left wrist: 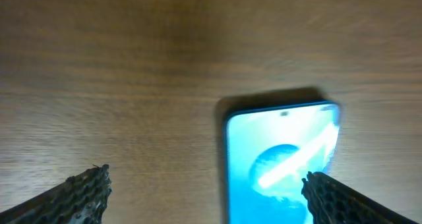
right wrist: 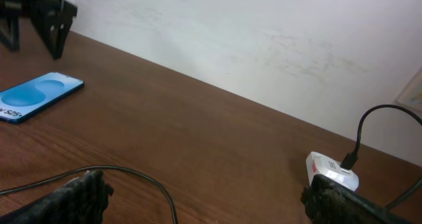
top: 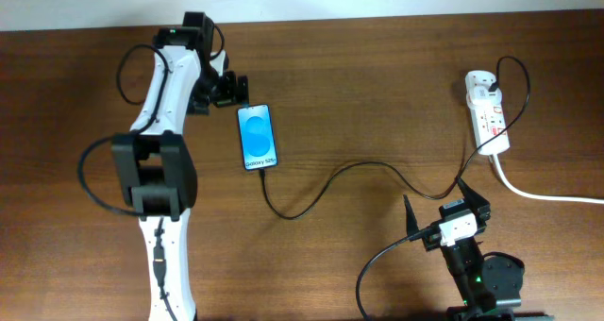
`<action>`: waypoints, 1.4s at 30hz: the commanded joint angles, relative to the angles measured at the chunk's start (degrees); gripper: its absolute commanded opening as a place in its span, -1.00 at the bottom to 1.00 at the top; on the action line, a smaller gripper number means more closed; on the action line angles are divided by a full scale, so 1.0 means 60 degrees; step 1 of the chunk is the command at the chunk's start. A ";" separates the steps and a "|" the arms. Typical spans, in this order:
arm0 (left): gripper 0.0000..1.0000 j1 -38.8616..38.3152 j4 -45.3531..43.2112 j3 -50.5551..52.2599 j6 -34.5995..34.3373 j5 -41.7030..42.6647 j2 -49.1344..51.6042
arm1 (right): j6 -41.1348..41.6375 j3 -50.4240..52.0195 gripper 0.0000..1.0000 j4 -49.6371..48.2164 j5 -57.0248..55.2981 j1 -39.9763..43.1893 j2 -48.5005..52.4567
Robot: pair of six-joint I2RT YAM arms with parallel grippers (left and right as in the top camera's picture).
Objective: Plug charger to phone and switch on socket
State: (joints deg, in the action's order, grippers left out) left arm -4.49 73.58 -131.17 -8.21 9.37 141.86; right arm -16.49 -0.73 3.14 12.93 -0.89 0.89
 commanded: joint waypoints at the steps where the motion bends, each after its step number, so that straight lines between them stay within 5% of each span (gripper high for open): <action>1: 0.99 0.0007 -0.0652 0.0219 0.0091 -0.0069 -0.2361 | 0.0113 0.0069 0.97 0.0029 0.0051 0.0051 -0.0117; 9: 0.99 0.0251 -0.2514 0.2860 0.1519 -0.0076 -0.5850 | 0.0113 0.0069 0.97 0.0029 0.0051 0.0051 -0.0117; 21: 0.99 0.1078 -0.8572 1.2407 0.1534 -0.0044 -1.2244 | 0.0113 0.0069 0.97 0.0029 0.0051 0.0051 -0.0117; 30: 0.99 0.1133 -1.2488 1.7945 0.2867 -0.0040 -1.6848 | 0.0113 0.0069 0.97 0.0029 0.0051 0.0051 -0.0117; 42: 0.98 0.0747 -1.3398 2.1318 0.3887 -0.0117 -2.1107 | 0.0117 0.0069 0.97 0.0029 0.0051 0.0051 -0.0117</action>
State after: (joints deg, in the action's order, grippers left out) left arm 1.10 -6.57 -6.81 12.16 8.97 20.14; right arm -16.49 -0.73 3.14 12.93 -0.82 0.69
